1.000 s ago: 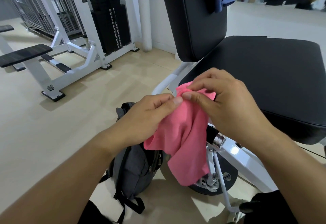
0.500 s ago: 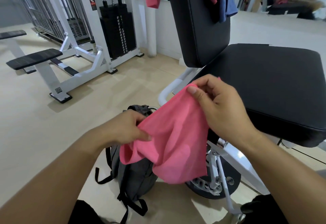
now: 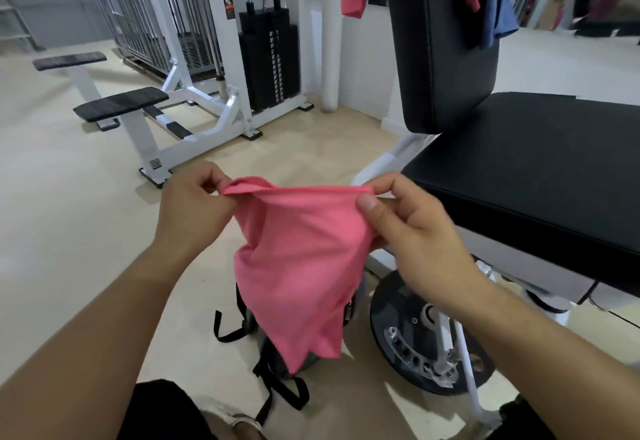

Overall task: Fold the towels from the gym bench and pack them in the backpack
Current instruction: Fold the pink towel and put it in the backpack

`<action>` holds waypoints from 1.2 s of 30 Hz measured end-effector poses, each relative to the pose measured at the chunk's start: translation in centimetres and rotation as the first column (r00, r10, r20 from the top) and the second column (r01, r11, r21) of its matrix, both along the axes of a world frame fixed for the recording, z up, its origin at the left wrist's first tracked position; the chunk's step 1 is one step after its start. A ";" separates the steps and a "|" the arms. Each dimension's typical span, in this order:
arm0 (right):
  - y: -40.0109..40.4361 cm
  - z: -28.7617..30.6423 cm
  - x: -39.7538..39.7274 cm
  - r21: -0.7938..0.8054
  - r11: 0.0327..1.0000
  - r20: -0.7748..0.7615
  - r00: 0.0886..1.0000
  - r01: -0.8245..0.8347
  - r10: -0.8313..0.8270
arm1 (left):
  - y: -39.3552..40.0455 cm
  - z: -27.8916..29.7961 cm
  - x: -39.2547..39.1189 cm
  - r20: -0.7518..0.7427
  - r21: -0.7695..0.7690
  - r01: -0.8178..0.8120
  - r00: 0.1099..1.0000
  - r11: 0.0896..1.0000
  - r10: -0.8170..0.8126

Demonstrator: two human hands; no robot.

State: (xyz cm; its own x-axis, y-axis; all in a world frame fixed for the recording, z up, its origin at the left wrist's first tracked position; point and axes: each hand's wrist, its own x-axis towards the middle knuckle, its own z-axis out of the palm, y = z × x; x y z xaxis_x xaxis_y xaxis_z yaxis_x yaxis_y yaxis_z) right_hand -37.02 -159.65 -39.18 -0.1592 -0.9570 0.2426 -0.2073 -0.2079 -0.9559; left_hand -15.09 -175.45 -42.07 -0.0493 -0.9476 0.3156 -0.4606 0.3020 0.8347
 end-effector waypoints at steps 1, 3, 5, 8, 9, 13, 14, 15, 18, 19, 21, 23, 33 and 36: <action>-0.1 0.3 -0.4 -0.002 0.999 0.041 0.998 0.044 -0.044 | 0.1 0.2 0.2 -0.008 0.018 0.018 1.000 1.000 -0.018; -0.2 0.6 -1.6 0.001 0.989 0.091 0.985 0.145 -0.145 | 0.5 0.8 0.5 0.027 0.061 0.121 0.992 0.991 -0.123; -0.2 0.8 -2.8 -0.002 0.963 0.071 0.961 0.269 -0.268 | 0.8 1.3 0.8 0.034 0.202 0.287 0.953 0.936 -0.300; 0.0 0.8 -4.4 -0.039 0.901 -0.028 0.901 0.432 -0.433 | 1.4 1.5 0.8 -0.067 0.453 0.486 0.854 0.747 -0.515; 0.0 0.7 -4.7 -0.047 0.884 -0.036 0.884 0.465 -0.467 | 1.5 1.2 0.6 -0.088 0.485 0.518 0.830 0.705 -0.550; 0.5 0.8 -6.2 -0.093 0.850 -0.084 0.847 0.518 -0.525 | 1.5 0.6 -0.8 -0.165 0.442 0.524 0.845 0.728 -0.509; 0.7 0.9 -6.6 -0.098 0.842 -0.082 0.839 0.530 -0.538 | 1.3 0.5 -1.2 -0.223 0.433 0.506 0.862 0.746 -0.456; 0.9 0.9 -7.1 -0.102 0.835 -0.073 0.833 0.541 -0.549 | 1.2 0.4 -1.8 -0.305 0.437 0.493 0.868 0.752 -0.392; 1.5 0.9 -8.4 -0.113 0.828 -0.047 0.829 0.550 -0.557 | 0.9 0.5 -3.7 -0.582 0.486 0.513 0.794 0.708 -0.175; 1.8 0.9 -8.7 -0.107 0.828 -0.038 0.830 0.550 -0.556 | 0.8 0.7 -4.1 -0.654 0.480 0.549 0.743 0.684 -0.138; 2.7 1.4 -9.1 -0.041 0.860 -0.003 0.860 0.509 -0.510 | 0.8 1.2 -4.4 -0.755 0.388 0.687 0.619 0.614 -0.216; 4.4 2.6 -9.4 0.102 0.956 0.065 0.957 0.275 -0.282 | 1.2 1.7 -4.1 -0.768 0.321 0.831 0.509 0.455 -0.387; 6.3 1.8 -9.4 0.109 0.971 -0.029 0.977 0.213 -0.211 | 6.5 2.5 -10.6 -0.457 0.170 0.660 0.711 0.732 -0.535; 5.9 1.4 -8.0 0.135 0.982 -0.039 0.991 0.134 -0.130 | 7.9 2.9 -11.5 -0.350 0.062 0.690 0.692 0.721 -0.632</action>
State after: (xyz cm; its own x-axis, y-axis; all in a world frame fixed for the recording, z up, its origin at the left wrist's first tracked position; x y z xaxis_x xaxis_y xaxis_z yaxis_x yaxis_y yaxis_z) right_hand -45.03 -153.78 -37.74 -0.2809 -0.9526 0.1169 -0.2530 -0.0440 -0.9665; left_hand -26.61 -167.54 -39.16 -0.6206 -0.7421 0.2534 0.0679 0.2710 0.9602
